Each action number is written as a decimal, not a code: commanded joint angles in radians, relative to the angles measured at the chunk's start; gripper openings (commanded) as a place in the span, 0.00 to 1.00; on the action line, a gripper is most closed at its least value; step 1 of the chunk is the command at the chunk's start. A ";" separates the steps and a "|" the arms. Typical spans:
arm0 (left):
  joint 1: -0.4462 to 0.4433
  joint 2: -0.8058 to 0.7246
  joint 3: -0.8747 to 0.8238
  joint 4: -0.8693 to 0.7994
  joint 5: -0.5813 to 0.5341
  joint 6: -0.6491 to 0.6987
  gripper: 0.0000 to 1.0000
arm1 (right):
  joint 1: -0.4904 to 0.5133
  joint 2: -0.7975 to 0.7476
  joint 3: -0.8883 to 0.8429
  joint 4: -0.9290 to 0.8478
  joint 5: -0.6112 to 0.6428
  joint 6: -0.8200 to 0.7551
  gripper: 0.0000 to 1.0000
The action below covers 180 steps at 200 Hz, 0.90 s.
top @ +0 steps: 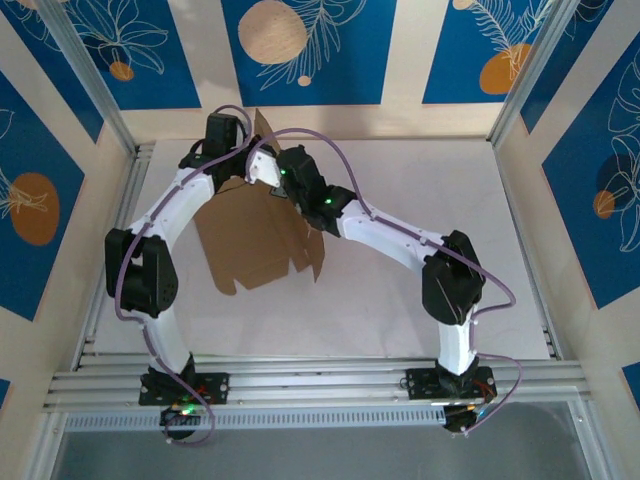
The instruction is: Fold the paper box
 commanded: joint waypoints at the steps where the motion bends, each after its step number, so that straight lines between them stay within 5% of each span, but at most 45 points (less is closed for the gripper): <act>1: 0.006 0.010 -0.022 0.066 0.036 -0.011 0.00 | -0.032 -0.138 0.000 -0.090 -0.109 0.241 0.27; 29: 0.011 0.006 -0.122 0.202 0.087 -0.063 0.00 | -0.193 -0.204 0.080 -0.357 -0.456 0.657 0.35; 59: 0.016 0.000 -0.250 0.380 0.140 -0.127 0.00 | -0.345 -0.166 0.106 -0.478 -0.700 0.885 0.44; 100: 0.023 0.000 -0.383 0.592 0.195 -0.173 0.00 | -0.432 -0.061 0.084 -0.529 -0.934 1.027 0.59; 180: 0.038 -0.009 -0.495 0.887 0.275 -0.246 0.00 | -0.496 0.068 -0.045 -0.361 -1.440 1.235 0.67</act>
